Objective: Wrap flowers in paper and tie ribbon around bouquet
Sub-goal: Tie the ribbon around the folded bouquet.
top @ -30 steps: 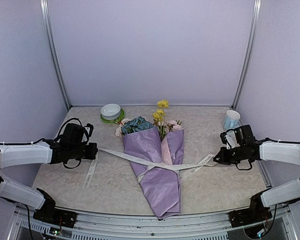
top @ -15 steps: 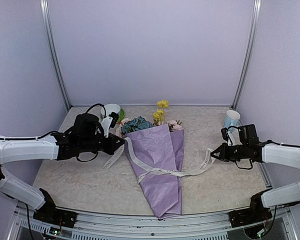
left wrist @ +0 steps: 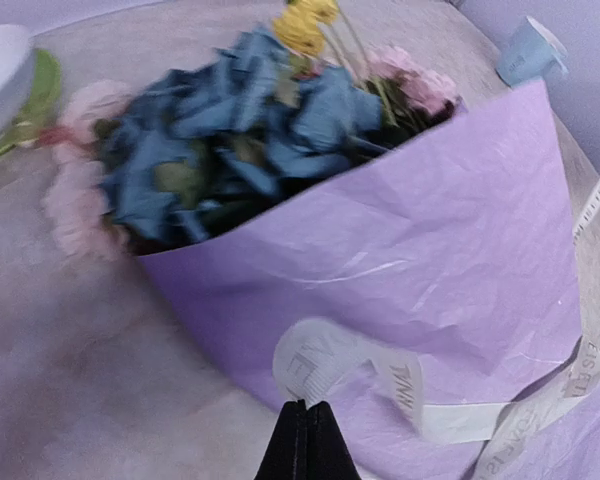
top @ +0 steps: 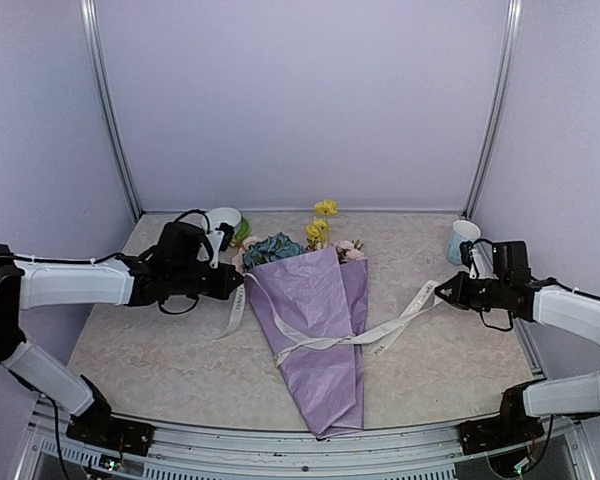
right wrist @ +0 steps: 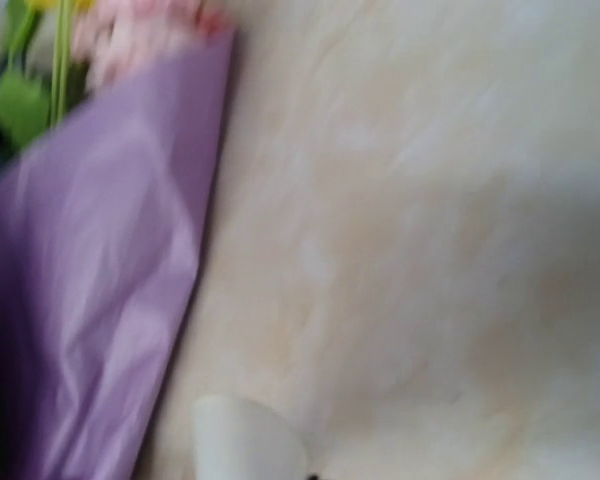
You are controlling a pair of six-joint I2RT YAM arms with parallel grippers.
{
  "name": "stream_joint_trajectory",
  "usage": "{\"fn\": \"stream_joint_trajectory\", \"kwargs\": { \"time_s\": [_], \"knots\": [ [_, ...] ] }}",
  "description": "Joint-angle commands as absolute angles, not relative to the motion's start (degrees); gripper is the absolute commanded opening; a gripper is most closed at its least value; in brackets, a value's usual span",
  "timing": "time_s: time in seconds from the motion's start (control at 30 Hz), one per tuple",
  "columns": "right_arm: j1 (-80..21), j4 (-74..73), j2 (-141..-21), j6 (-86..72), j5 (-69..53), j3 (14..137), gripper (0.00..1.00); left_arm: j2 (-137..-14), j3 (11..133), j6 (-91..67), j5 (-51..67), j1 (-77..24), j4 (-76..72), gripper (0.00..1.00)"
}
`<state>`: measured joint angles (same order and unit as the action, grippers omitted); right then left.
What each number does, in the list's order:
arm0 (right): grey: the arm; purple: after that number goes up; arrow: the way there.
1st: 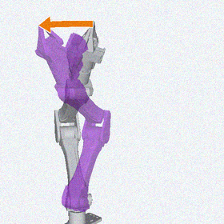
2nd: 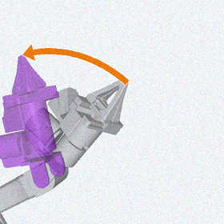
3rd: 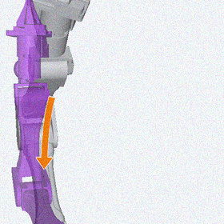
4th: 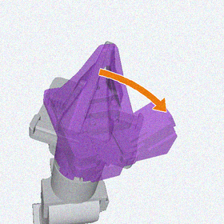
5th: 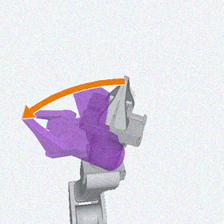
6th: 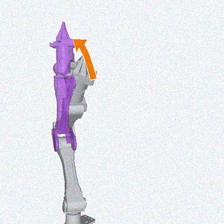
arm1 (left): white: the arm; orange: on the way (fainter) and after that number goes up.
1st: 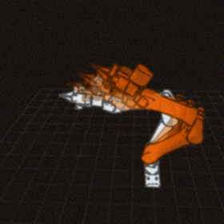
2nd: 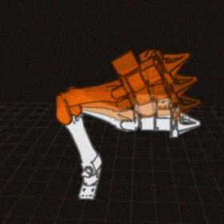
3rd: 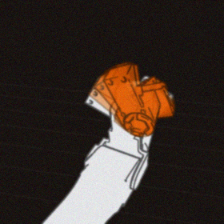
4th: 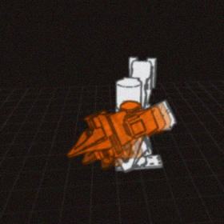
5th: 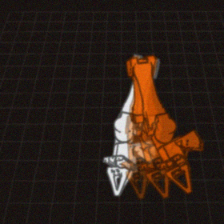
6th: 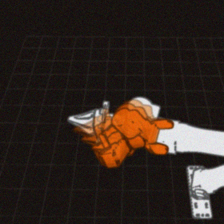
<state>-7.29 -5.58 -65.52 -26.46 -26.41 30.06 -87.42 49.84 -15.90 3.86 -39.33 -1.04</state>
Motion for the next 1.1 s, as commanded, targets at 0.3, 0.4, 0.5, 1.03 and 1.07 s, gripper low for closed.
{"fn": "stream_joint_trajectory", "kwargs": {
  "time_s": [0.3, 0.4, 0.5, 1.03, 1.07],
  "knots": [
    [6.9, 9.7, -62.3, -36.3, -27.5, 19.8, 0.0, -57.5, 24.9, -30.1, -2.1, -12.1, -4.1, 0.0],
    [9.9, 11.0, -63.2, -36.8, -28.1, 17.5, 0.0, -55.3, 21.7, -31.9, -0.6, -6.8, -4.9, 0.0],
    [13.8, 13.6, -63.6, -38.2, -30.0, 14.5, 0.0, -53.6, 19.9, -33.5, 0.8, -2.2, -5.4, 0.0],
    [34.4, 16.6, -62.1, -38.7, -33.6, 7.4, 0.0, -45.3, 14.8, -32.7, 7.8, 23.5, -2.7, 0.0],
    [35.7, 16.7, -62.1, -38.4, -34.4, 7.3, 0.0, -45.1, 14.1, -32.8, 8.6, 24.6, -3.1, 0.0]
  ]
}}
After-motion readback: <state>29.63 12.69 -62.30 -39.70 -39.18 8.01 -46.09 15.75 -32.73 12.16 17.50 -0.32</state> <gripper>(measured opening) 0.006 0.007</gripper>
